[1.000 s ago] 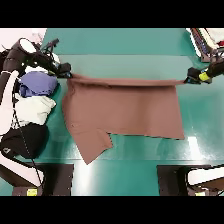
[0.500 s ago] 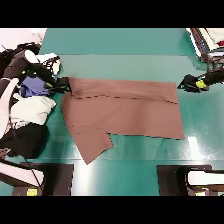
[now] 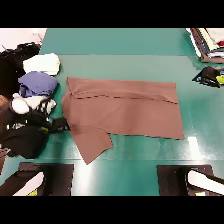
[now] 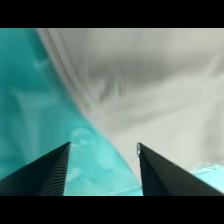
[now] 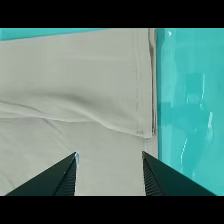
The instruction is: Fold the shirts.
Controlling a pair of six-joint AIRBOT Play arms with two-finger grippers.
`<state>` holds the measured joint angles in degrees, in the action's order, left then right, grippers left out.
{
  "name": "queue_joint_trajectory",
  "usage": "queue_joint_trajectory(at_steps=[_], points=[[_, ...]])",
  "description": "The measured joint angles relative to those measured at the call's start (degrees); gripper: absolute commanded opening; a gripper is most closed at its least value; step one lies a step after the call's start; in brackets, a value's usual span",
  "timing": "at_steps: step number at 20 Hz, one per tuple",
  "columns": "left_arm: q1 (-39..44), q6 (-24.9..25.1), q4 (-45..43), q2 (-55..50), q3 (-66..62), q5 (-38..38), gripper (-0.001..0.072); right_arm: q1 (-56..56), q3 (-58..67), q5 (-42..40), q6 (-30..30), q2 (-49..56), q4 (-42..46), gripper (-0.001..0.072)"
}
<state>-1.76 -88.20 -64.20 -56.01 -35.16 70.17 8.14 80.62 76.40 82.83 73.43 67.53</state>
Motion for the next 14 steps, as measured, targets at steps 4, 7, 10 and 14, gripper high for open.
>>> queue_joint_trajectory(at_steps=[4,7,10,14], points=[[2.05,-0.02,5.42,5.18,9.73,-3.93,0.0498,0.15,0.0,0.5,0.0,-0.87,-0.07,0.0452],[6.36,-0.96,8.37,6.4,12.35,-8.76,0.0498,0.17,0.0,1.31,0.0,-1.11,-0.09,0.0452],[8.76,-2.47,9.77,6.93,13.27,-12.87,0.0367,0.72,-0.09,3.06,0.0,-1.22,-0.07,0.0452],[9.86,-3.04,9.73,6.95,13.66,-15.93,0.0034,4.42,-6.03,4.9,0.0,-4.0,0.07,0.0452]])
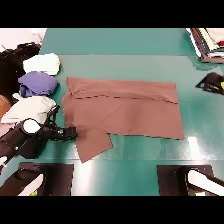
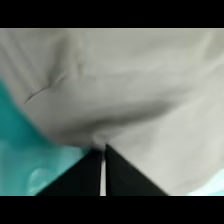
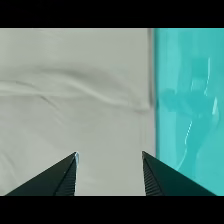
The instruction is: Fold the shirts.
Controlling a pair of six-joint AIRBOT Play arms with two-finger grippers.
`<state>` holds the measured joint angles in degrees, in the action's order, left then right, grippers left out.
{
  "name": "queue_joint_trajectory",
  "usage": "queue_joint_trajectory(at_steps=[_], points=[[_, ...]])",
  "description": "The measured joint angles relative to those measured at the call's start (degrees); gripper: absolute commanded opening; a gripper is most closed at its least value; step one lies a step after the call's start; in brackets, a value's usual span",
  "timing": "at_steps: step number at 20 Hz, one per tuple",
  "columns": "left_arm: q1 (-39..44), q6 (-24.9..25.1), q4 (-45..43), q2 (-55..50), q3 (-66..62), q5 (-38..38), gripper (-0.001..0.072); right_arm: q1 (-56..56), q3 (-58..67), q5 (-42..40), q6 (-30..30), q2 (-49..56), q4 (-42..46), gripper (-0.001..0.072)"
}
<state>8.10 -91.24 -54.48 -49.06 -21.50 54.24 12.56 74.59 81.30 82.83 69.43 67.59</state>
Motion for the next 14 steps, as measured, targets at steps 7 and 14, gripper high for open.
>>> queue_joint_trajectory(at_steps=[7,14], points=[[0.35,0.98,4.15,0.09,0.02,0.07,0.0026,14.97,-29.64,1.64,-0.79,-9.46,0.09,0.0453],[0.35,1.57,5.46,0.09,0.02,0.35,0.0026,16.96,-44.83,-4.02,-1.62,-10.4,-3.89,0.0347]])
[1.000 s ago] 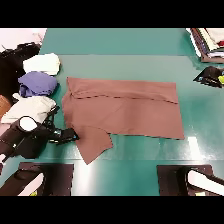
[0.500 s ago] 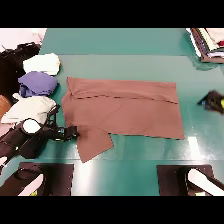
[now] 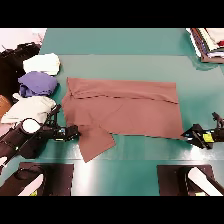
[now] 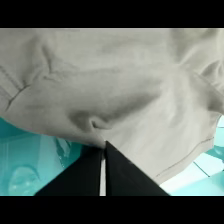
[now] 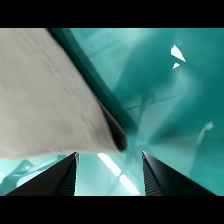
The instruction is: Fold the shirts.
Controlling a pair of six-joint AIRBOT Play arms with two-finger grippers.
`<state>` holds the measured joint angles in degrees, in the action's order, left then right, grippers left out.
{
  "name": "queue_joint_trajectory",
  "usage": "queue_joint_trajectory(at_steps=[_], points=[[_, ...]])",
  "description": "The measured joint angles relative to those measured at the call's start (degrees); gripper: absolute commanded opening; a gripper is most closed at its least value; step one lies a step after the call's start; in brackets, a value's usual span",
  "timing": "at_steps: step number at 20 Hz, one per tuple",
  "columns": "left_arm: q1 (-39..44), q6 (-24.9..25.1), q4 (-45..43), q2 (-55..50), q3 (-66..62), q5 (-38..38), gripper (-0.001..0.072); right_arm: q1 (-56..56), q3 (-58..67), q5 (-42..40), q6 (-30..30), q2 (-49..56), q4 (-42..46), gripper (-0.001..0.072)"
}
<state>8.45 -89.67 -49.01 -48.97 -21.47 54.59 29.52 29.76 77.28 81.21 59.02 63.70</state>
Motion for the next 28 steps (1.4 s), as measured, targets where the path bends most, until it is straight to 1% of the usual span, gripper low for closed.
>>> queue_joint_trajectory(at_steps=[2,3,4,5,8,12,14,17,20,22,24,28], points=[[0.0,0.2,0.02,0.0,0.0,0.02,0.0026,-2.03,0.02,-1.33,-0.15,1.46,-1.25,0.0244],[0.0,0.46,0.0,0.0,-0.11,0.04,0.0025,-3.17,0.37,-2.08,-0.2,2.14,-1.55,0.0099],[0.0,0.7,-0.11,0.02,-0.44,0.17,0.0025,-4.46,0.92,-3.39,-0.26,2.75,-1.64,0.0041],[0.0,0.94,-0.5,0.09,-1.09,0.48,0.0024,-5.75,1.62,-4.02,-0.26,3.1,-1.64,0.0018],[0.0,1.01,-3.19,0.24,-4.5,2.99,0.0024,-9.14,3.43,-4.02,-0.28,2.21,0.04,0.0018],[1.01,0.0,-6.67,2.21,-7.69,8.39,0.0024,-11.5,5.22,-0.13,-0.26,-3.65,5.38,0.0018],[2.99,-2.84,-8.57,6.23,-8.28,10.73,0.0024,-11.63,5.97,2.93,-0.26,-7.87,8.61,0.0018],[6.32,-8.87,-8.96,13.99,-8.74,16.15,0.0025,-10.71,7.8,7.65,-0.26,-14.4,11.65,0.0017],[8.07,-12.39,-8.09,18.16,-9.4,19.17,0.0025,-9.75,11.17,10.64,0.52,-18.27,12.92,0.0017],[8.61,-13.0,-9.42,17.77,-10.99,17.92,0.0025,-10.47,14.21,10.91,0.76,-17.42,13.4,0.0017],[8.39,-12.46,-12.22,14.45,-13.97,14.93,0.0026,-12.48,18.12,10.16,1.22,-13.79,13.49,0.0017],[4.35,-7.74,-16.63,2.43,-22.56,7.5,0.0027,-17.86,27.82,5.95,2.27,-1.18,13.7,0.0017]])
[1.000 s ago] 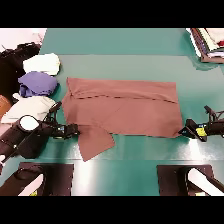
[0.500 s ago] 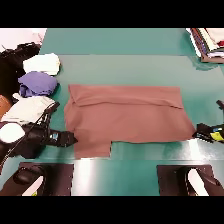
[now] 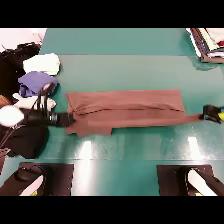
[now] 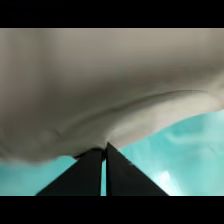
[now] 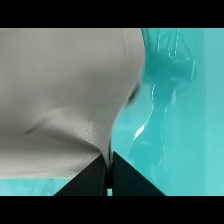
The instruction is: Fold the shirts.
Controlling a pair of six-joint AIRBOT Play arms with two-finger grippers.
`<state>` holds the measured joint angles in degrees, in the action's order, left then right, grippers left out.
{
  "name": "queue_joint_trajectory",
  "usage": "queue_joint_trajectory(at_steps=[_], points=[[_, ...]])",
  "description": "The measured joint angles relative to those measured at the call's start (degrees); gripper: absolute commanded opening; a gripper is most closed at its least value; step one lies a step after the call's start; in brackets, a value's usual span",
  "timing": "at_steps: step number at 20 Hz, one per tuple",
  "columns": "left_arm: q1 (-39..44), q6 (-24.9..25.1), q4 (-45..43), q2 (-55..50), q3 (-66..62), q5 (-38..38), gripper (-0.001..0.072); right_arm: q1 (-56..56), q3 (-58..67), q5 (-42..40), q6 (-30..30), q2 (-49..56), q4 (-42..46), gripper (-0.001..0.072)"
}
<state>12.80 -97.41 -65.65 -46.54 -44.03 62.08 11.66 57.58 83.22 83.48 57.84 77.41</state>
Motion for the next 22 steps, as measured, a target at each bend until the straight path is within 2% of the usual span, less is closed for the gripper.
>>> queue_joint_trajectory(at_steps=[5,6,7,8,9,10,11,12,13,14,15,19,21,22], points=[[-3.5,6.69,-1.44,-18.43,-12.07,-7.74,0.0027,-4.76,12.66,-2.78,0.39,18.03,-1.51,0.002],[-3.76,7.54,-1.51,-21.86,-14.27,-8.61,0.0029,-4.96,15.17,-3.13,0.39,21.4,-2.91,0.0061],[-3.93,8.11,-1.66,-24.72,-16.11,-9.22,0.0153,-4.92,17.4,-3.43,0.37,24.26,-4.68,0.0278],[-4.07,8.61,-1.7,-27.26,-17.9,-10.03,0.0503,-4.57,19.71,-3.82,0.02,27.1,-6.93,0.0422],[-4.22,8.9,-1.77,-29.22,-19.3,-10.56,0.0671,-4.07,21.73,-3.98,-0.44,29.46,-9.09,0.0425],[-4.24,9.09,-1.81,-30.71,-20.61,-10.8,0.0671,-3.41,23.47,-3.98,-1.14,31.47,-11.28,0.0425],[-4.28,9.33,-1.77,-31.69,-21.81,-11.06,0.067,-2.51,24.98,-3.85,-2.05,33.18,-13.42,0.0425],[-4.31,9.46,-1.75,-32.44,-22.97,-10.82,0.0521,-1.44,26.03,-3.02,-3.23,34.4,-15.02,0.045],[-4.31,9.57,-1.7,-33.0,-24.2,-10.01,0.0272,-0.28,26.49,-2.19,-4.39,35.19,-16.11,0.0481],[-4.31,9.68,-1.55,-33.35,-25.22,-9.2,0.0082,1.03,26.45,-1.42,-5.46,35.63,-16.98,0.0553],[-4.31,9.97,-1.07,-33.66,-26.05,-8.31,0.0028,2.64,25.81,-0.63,-6.6,35.89,-17.77,0.058],[-4.0,11.63,4.11,-34.29,-27.61,-6.75,0.0027,8.87,20.13,0.81,-11.65,37.46,-21.22,0.0574],[-2.47,12.02,6.29,-34.45,-27.89,-7.19,0.0027,10.73,17.18,0.81,-14.01,38.91,-23.65,0.0507],[-1.2,12.11,6.95,-34.6,-27.98,-7.63,0.0027,11.17,15.98,0.61,-15.1,39.78,-24.98,0.0504]])
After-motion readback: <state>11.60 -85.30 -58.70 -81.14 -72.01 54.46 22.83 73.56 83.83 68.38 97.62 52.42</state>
